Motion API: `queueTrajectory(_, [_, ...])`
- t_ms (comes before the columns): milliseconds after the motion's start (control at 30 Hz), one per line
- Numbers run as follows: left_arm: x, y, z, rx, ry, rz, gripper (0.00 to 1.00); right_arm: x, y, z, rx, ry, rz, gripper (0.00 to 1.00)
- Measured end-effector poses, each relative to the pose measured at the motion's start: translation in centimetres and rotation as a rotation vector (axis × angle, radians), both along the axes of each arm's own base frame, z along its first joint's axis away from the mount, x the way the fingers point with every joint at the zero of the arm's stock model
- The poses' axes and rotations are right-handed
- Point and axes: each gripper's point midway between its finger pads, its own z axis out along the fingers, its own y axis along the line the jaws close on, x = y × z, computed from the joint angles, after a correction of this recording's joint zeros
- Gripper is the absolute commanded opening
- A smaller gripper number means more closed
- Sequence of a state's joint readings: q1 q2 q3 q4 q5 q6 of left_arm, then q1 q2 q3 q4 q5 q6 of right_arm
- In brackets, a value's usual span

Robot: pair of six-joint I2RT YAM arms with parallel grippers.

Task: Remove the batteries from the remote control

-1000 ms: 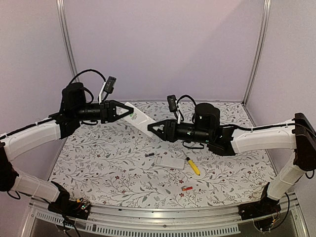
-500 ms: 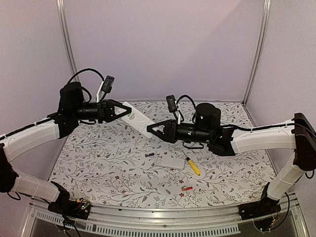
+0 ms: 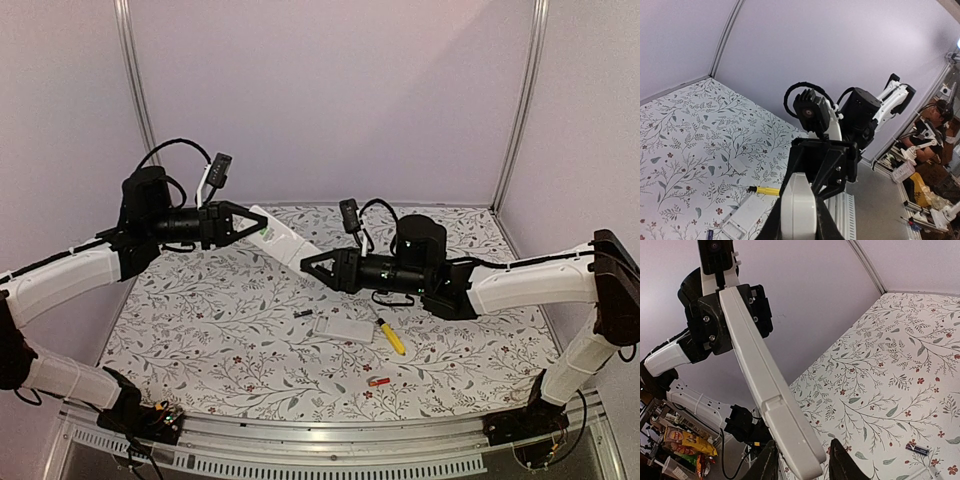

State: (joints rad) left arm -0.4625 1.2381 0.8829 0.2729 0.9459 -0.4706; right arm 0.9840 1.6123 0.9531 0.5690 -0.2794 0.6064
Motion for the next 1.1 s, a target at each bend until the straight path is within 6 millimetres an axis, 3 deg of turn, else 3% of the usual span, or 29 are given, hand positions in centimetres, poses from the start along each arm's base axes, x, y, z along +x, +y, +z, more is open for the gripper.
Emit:
queueTrajectory(300, [0.4, 0.1, -0.1, 0.006, -0.013, 0.025, 0.0, 0.2, -0.2, -0.4, 0.001, 0.025, -0.012, 0.17])
queueTrajectory(700, [0.6, 0.2, -0.2, 0.011, -0.019, 0.031, 0.0, 0.2, -0.4, -0.5, 0.007, 0.055, -0.001, 0.08])
queueTrajectory(900, [0.6, 0.1, -0.3, 0.014, -0.019, 0.033, 0.0, 0.3, -0.5, -0.7, 0.014, 0.07, -0.004, 0.38])
queueTrajectory(1100, [0.6, 0.1, -0.4, 0.017, -0.013, 0.033, 0.0, 1.3, -1.0, -0.7, 0.017, 0.08, -0.03, 0.51])
